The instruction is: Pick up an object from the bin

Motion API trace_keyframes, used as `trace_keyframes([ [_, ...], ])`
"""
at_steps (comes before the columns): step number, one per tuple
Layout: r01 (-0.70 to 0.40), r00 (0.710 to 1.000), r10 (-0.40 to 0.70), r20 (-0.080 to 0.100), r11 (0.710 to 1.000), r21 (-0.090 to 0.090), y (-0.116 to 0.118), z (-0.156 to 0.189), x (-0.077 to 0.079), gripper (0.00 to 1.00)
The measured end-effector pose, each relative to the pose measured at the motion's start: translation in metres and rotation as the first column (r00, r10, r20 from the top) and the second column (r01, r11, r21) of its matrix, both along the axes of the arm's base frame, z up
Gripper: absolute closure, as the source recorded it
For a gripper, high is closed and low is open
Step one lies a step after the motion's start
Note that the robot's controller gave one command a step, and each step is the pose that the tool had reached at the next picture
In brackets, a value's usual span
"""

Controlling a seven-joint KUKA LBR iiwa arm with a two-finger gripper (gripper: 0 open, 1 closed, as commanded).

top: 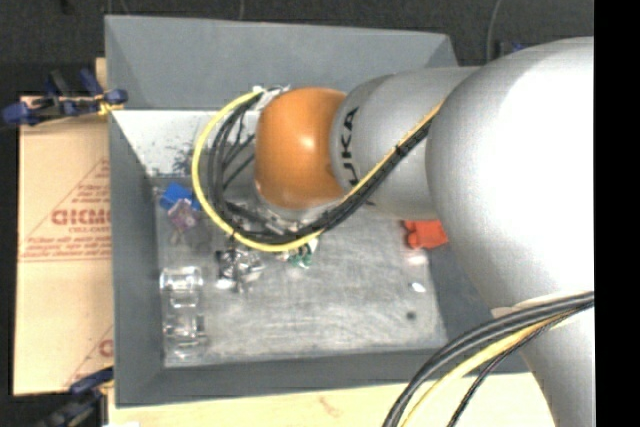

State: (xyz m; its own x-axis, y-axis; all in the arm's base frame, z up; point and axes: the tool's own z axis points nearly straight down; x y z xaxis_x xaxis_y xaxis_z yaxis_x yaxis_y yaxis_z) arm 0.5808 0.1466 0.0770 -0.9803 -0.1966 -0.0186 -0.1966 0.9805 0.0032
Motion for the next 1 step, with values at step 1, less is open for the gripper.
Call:
trace_keyframes([
  [1,-0.375,0.927,0.375,-0.006,0.927,-0.01,-0.0168,0.1967,0.0163,1.0],
])
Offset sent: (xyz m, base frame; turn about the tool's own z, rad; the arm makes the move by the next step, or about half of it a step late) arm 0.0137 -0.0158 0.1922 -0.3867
